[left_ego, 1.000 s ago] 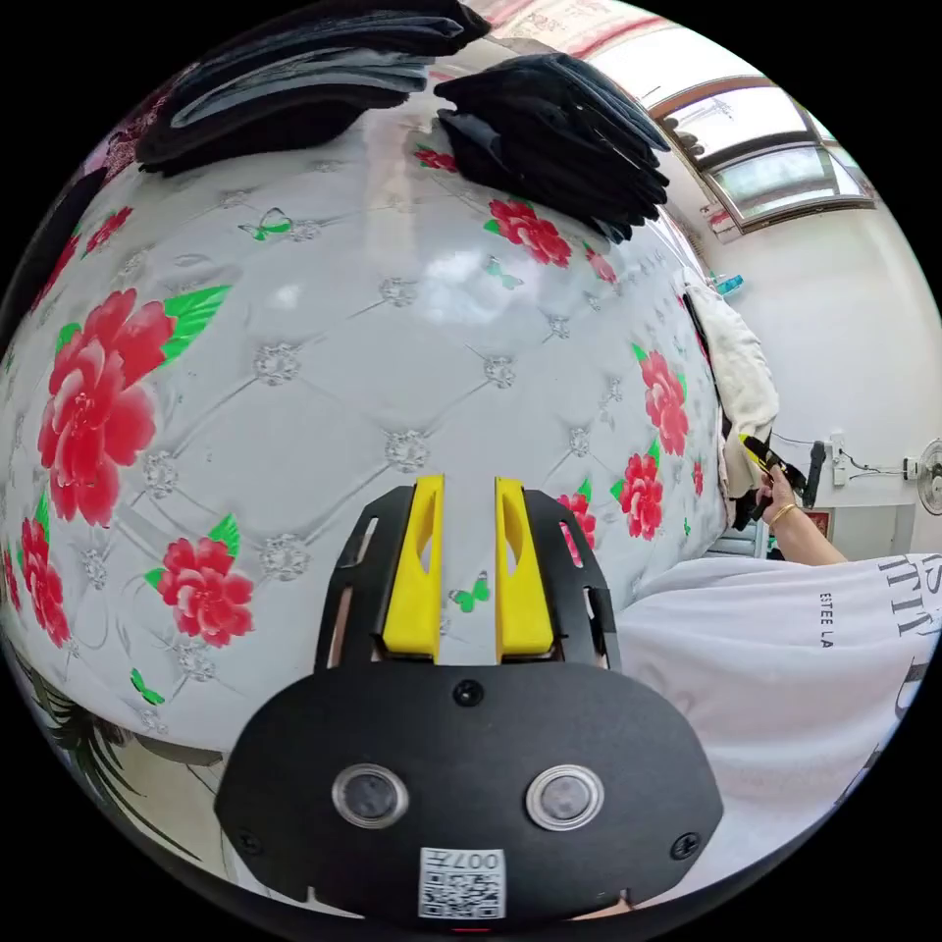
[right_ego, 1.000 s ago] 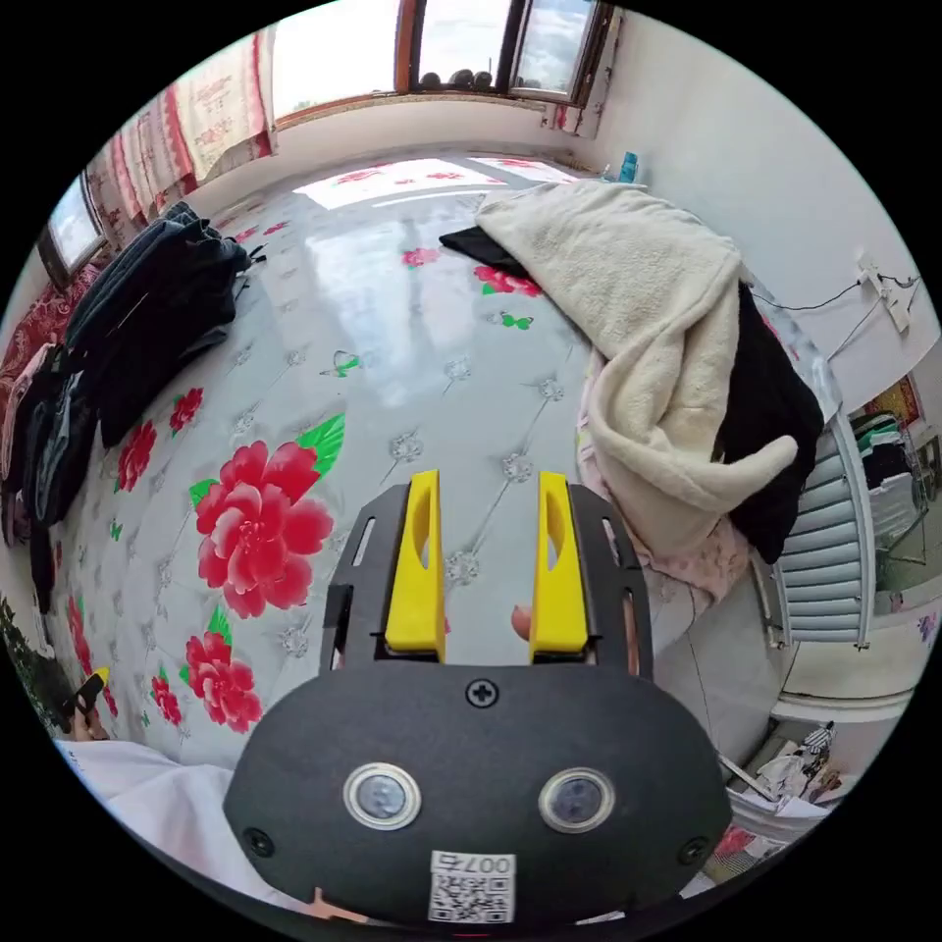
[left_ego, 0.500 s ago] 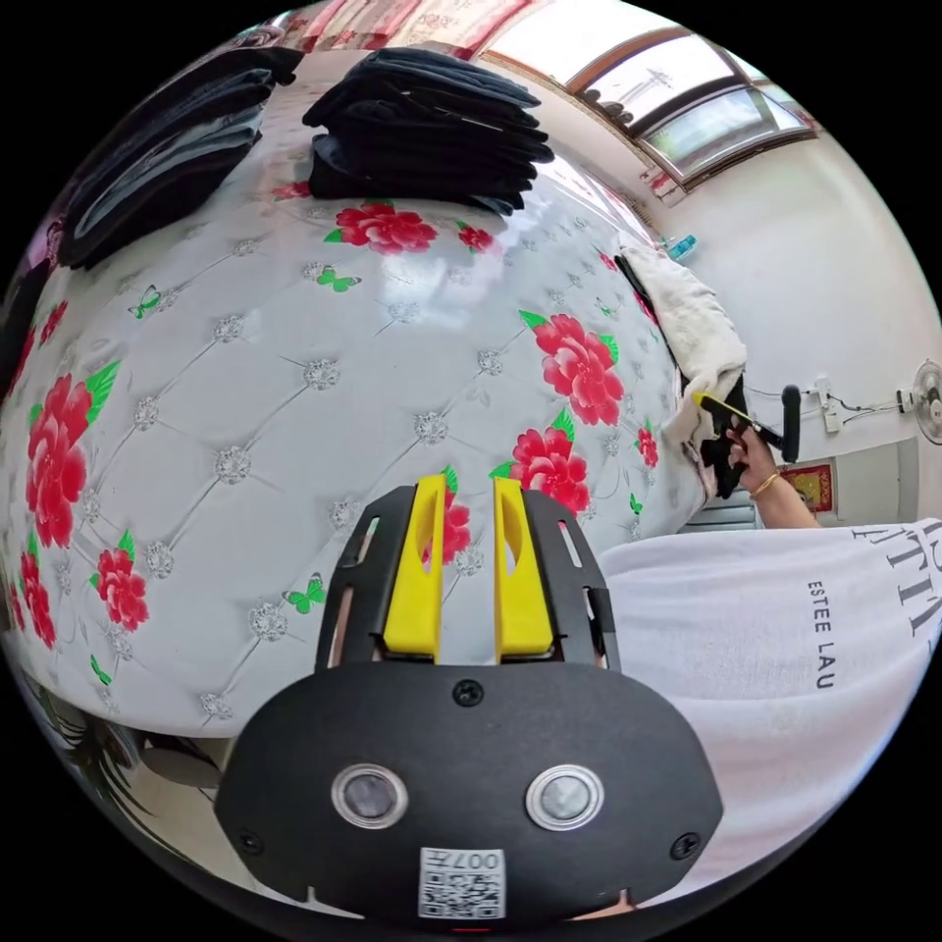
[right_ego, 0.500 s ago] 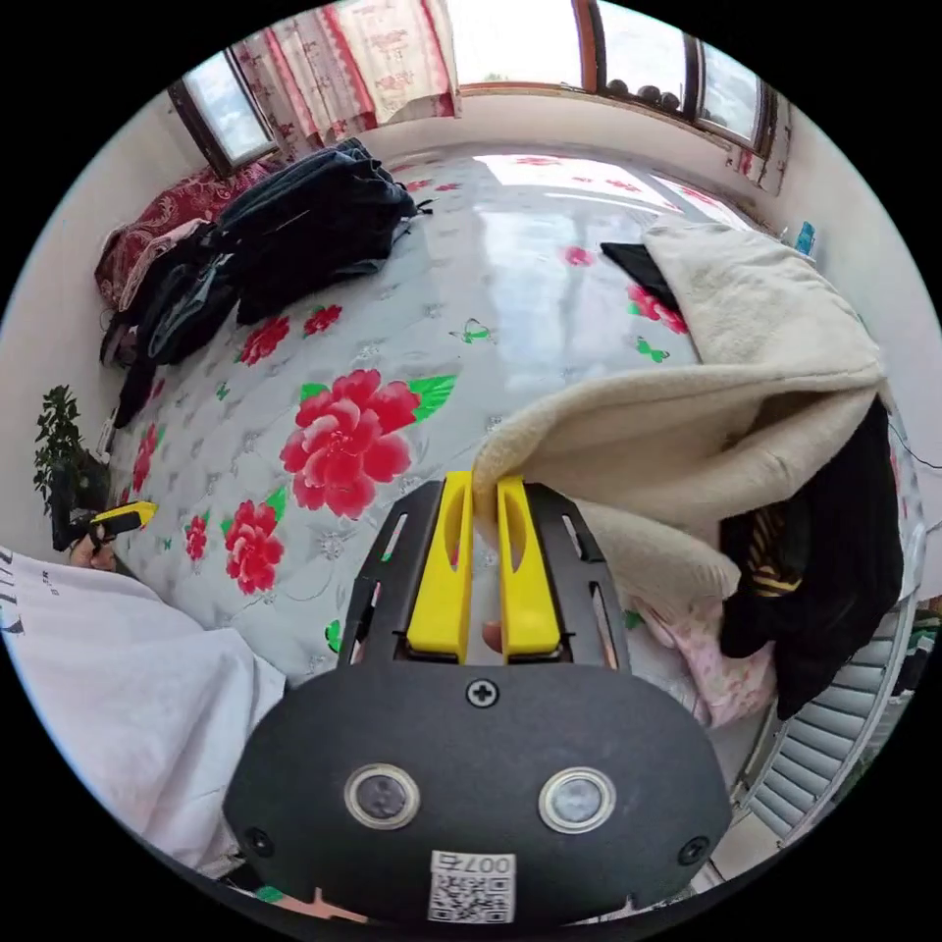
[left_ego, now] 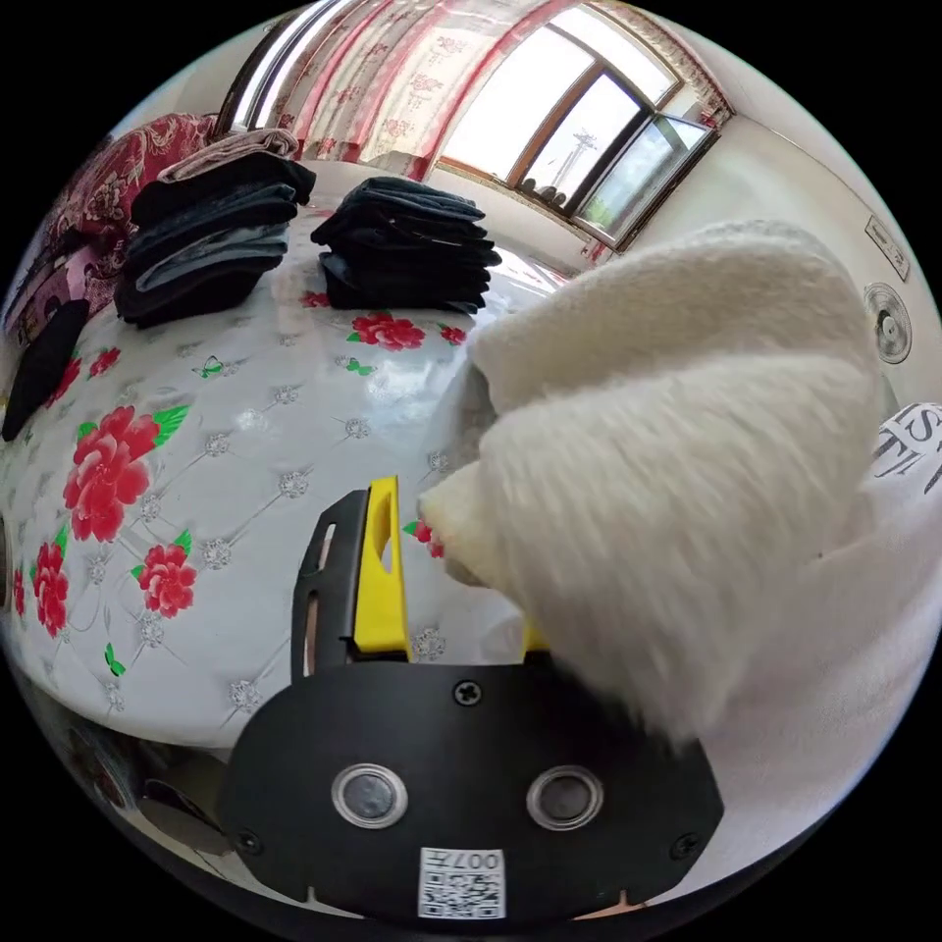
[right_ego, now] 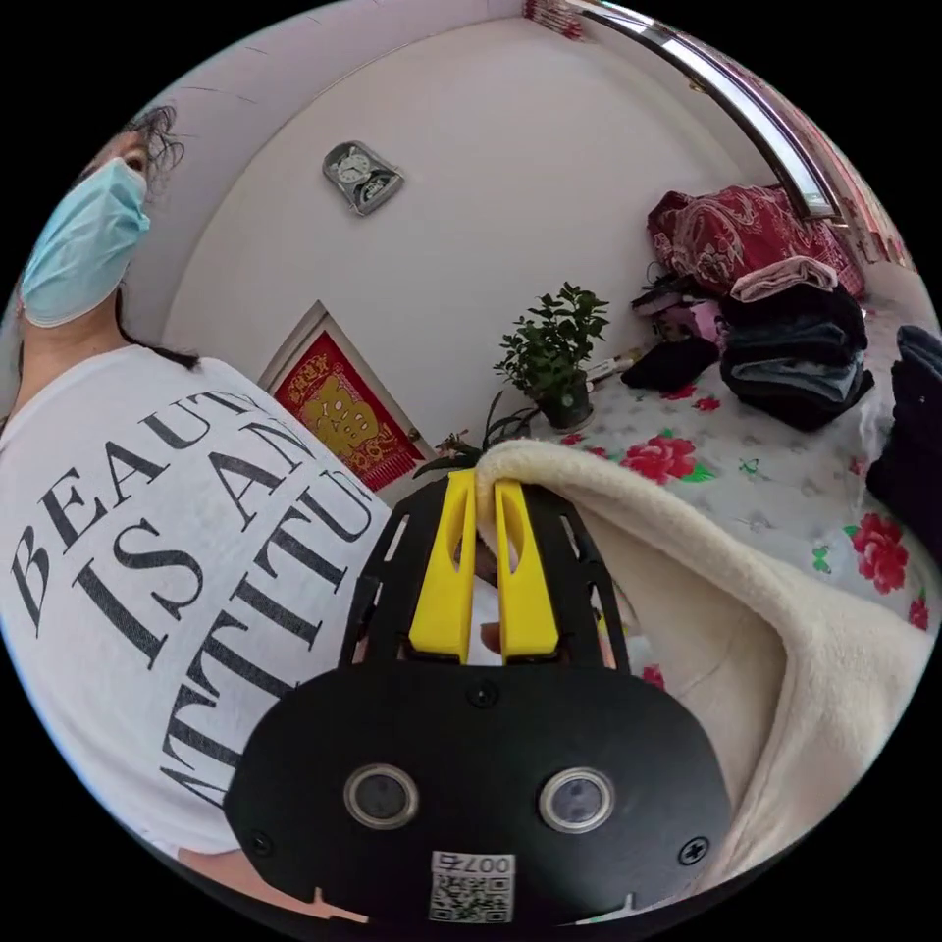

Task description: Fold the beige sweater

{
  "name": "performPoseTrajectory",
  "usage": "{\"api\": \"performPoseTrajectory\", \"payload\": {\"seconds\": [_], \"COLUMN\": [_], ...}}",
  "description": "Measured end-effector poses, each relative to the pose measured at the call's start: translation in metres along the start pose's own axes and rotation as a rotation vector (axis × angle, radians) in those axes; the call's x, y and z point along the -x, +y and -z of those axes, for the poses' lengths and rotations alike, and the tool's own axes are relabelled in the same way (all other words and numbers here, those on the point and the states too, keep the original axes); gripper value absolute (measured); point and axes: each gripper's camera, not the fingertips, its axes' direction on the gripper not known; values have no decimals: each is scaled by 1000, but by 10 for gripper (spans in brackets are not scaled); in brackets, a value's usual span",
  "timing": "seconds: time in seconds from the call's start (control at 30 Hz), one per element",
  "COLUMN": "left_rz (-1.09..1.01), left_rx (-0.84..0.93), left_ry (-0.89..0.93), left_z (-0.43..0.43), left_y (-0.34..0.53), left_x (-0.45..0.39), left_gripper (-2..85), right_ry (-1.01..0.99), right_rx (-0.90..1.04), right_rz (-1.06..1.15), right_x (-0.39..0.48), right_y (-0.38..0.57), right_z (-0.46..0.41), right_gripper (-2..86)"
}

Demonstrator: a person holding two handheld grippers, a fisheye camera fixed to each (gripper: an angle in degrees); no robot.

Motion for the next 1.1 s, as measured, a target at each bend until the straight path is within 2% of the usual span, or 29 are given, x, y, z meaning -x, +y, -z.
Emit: {"api": "performPoseTrajectory", "payload": {"seconds": [0.07, 0.17, 0.23, 0.27, 0.33, 0.5, 0.57, 0.63, 0.67, 0.77, 0.87, 0.93, 1.07, 1.1], "left_rz": [27, 110, 192, 213, 258, 282, 301, 299, 292, 236, 207, 159, -2, -62], "left_rx": [-100, -145, -264, -297, -435, -480, -549, -658, -677, -718, -815, -912, -1045, -1099], "left_ry": [24, 14, 128, 158, 241, 288, 352, 411, 412, 406, 340, 267, 110, 65], "left_z": [32, 70, 109, 119, 158, 197, 215, 247, 256, 295, 340, 384, 457, 479], "left_y": [2, 1, 4, 4, 6, -7, -8, -10, -10, -16, -15, -21, -54, -68], "left_x": [12, 40, 71, 79, 102, 127, 131, 134, 133, 127, 119, 109, 62, 39], "left_gripper": [110, 54, 43, 41, 37, 36, 36, 37, 37, 38, 38, 38, 39, 38], "right_ry": [26, 218, 460, 519, 720, 663, 653, 706, 727, 791, 819, 884, 935, 932], "right_rx": [-15, 28, 50, 65, 210, 410, 542, 806, 848, 774, 516, 223, -122, -214], "right_rz": [26, 0, -37, -51, -109, -245, -251, -259, -272, -333, -359, -335, -153, -41], "right_x": [10, 9, 5, 3, -11, -55, -73, -103, -110, -115, -91, -43, 70, 115], "right_y": [-12, -19, -12, -10, 1, 31, 48, 84, 94, 87, 43, -2, -69, -84], "right_z": [-13, -18, -9, -8, -20, -90, -132, -186, -195, -181, -110, -24, 91, 119], "right_gripper": [33, 62, 83, 88, 101, 112, 110, 101, 95, 61, 38, 25, 16, 14]}}
